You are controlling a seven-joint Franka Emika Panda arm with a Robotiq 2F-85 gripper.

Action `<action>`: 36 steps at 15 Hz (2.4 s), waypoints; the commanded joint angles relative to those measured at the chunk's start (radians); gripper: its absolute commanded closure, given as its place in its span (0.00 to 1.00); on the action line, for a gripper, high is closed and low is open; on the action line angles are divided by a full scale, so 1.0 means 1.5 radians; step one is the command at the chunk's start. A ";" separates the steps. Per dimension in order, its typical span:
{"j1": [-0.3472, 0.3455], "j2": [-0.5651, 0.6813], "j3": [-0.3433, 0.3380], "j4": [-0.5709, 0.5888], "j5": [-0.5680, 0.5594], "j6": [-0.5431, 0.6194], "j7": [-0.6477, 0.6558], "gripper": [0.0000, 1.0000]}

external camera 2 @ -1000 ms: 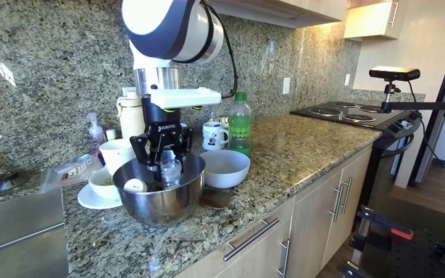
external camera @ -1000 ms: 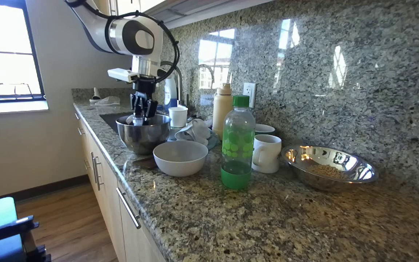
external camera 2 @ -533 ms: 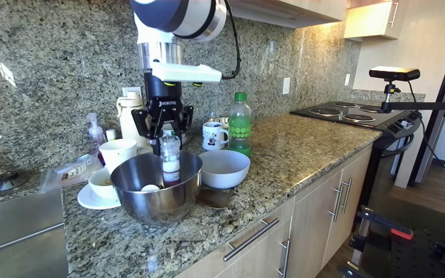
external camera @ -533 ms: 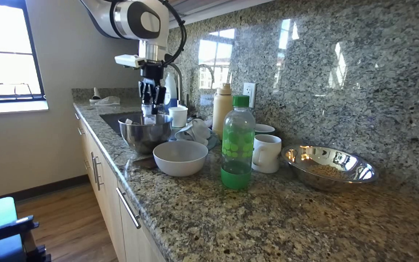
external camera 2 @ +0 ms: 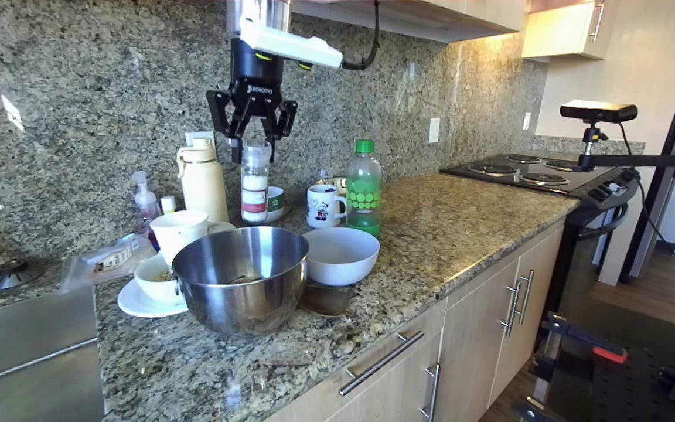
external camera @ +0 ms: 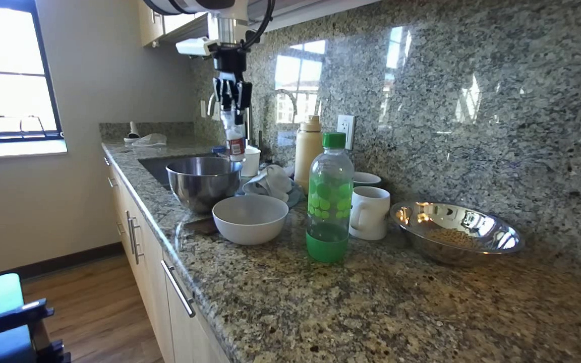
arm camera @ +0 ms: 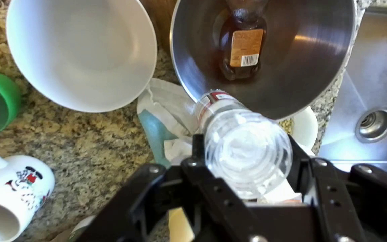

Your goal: Pick the bottle from the bowl and put it on the counter

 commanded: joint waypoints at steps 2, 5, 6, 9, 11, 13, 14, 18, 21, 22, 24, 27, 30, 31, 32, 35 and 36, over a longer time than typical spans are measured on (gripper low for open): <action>-0.014 -0.031 -0.016 0.028 -0.036 -0.021 0.060 0.69; -0.012 -0.016 -0.027 0.048 -0.079 -0.021 0.106 0.69; -0.012 -0.010 -0.029 0.051 -0.091 -0.018 0.119 0.69; -0.009 0.016 -0.033 0.057 -0.119 -0.009 0.156 0.69; -0.005 0.038 -0.037 0.063 -0.138 0.000 0.184 0.69; -0.001 0.063 -0.041 0.074 -0.145 0.007 0.203 0.69; 0.000 0.076 -0.043 0.082 -0.146 0.010 0.211 0.69; -0.001 0.122 -0.051 0.122 -0.138 0.007 0.220 0.69; -0.004 0.150 -0.062 0.155 -0.133 0.003 0.220 0.69; -0.005 0.158 -0.065 0.164 -0.131 0.003 0.219 0.69; -0.008 0.175 -0.073 0.183 -0.129 0.001 0.216 0.69; -0.013 0.201 -0.082 0.209 -0.122 0.003 0.211 0.69; -0.023 0.227 -0.086 0.230 -0.104 0.011 0.204 0.69; -0.026 0.235 -0.086 0.235 -0.098 0.014 0.202 0.69; -0.029 0.241 -0.085 0.239 -0.091 0.016 0.201 0.69; -0.034 0.256 -0.085 0.245 -0.072 0.027 0.201 0.69; -0.035 0.259 -0.085 0.245 -0.067 0.031 0.202 0.69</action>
